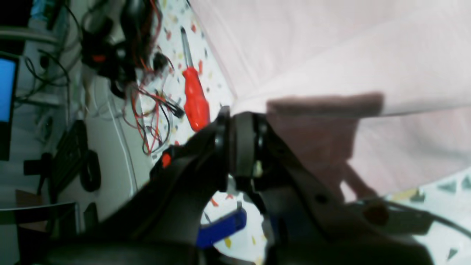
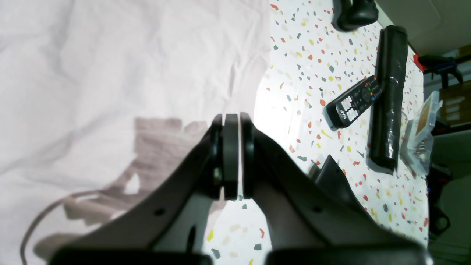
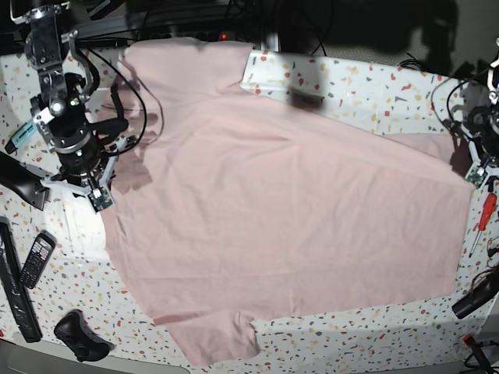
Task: Fold the T-shirt properly
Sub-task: 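Drag the shoulder with the right gripper across the shirt body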
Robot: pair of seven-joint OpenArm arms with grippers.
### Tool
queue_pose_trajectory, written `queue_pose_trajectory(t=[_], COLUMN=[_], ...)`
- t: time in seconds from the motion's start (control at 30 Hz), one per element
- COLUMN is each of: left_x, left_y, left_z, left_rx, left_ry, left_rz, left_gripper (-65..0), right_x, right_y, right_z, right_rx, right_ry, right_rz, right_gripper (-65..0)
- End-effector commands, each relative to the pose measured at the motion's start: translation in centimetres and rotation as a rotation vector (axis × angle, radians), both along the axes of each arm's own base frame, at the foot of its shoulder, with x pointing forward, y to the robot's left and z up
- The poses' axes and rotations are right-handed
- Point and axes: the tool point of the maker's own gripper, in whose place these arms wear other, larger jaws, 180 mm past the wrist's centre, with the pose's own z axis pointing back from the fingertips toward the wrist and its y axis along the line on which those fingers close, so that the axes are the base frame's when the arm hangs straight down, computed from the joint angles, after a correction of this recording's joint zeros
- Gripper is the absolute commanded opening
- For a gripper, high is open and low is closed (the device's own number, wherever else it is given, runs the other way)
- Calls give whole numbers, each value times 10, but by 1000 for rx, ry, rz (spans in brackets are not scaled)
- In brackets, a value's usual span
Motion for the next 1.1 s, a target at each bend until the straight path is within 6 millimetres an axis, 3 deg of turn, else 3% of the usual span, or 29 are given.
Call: queue_pose_trajectory(t=[0.0, 0.2, 0.47, 0.7, 0.73, 0.8, 0.87, 1.07], left_x=[10, 16, 45, 55, 55, 55, 55, 55], left_y=[6, 4, 35, 33, 30, 24, 20, 18], left_z=[19, 22, 27, 12, 10, 6, 3, 1], left_rx=[23, 2, -97, -160, -169, -185, -197, -202], left_ry=[-56, -85, -134, -120, -119, -117, -113, -113], left_rz=[-6, -19, 89, 120, 120, 121, 123, 124], left_gripper=[-650, -650, -650, -650, -650, -650, -650, -650], right_x=[6, 6, 2, -7, -12, -23, -37, -103], right_y=[-2, -2, -3, -12, -13, -10, -4, 8], right_z=[14, 13, 8, -5, -11, -22, -28, -43], right_rx=[-8, -9, -9, -29, -29, -17, -3, -80], right_ry=[-42, -38, -19, 72, 113, 196, 243, 401], right_rz=[5, 2, -4, -54, -58, -43, -15, 112], right_gripper=[-650, -650, -650, -650, -642, -504, -422, -418])
